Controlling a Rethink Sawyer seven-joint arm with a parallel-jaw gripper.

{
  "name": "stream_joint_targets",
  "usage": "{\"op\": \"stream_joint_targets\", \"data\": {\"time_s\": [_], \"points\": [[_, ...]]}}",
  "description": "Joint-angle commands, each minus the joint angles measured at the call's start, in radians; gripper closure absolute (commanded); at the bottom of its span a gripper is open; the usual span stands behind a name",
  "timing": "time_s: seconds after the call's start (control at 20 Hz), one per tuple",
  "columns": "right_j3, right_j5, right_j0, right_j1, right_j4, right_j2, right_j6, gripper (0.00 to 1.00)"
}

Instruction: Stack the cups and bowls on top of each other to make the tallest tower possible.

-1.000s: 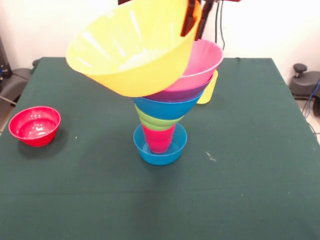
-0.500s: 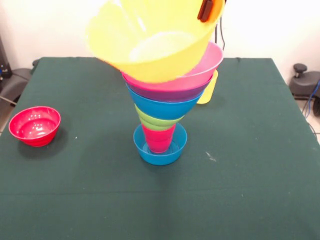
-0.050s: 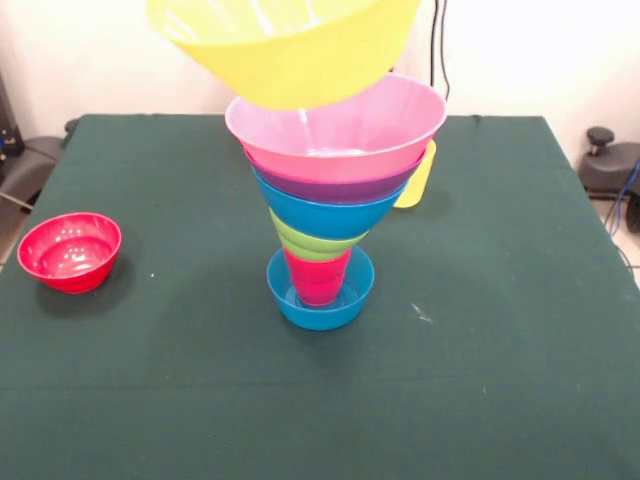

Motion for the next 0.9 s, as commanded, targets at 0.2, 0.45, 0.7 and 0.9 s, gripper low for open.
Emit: {"op": "stream_joint_targets", "data": {"time_s": [0.2, 0.45, 0.7, 0.9], "points": [[0.109, 0.003, -0.004, -0.053, 0.048, -0.059, 0.038, 1.0], [0.18, -0.062, 0.035, -0.078, 0.056, -0.089, 0.105, 1.0], [0.211, -0.085, 0.077, -0.092, 0.039, -0.116, 0.147, 1.0], [0.264, -0.144, 0.101, -0.115, 0.03, -0.151, 0.159, 1.0]]}}
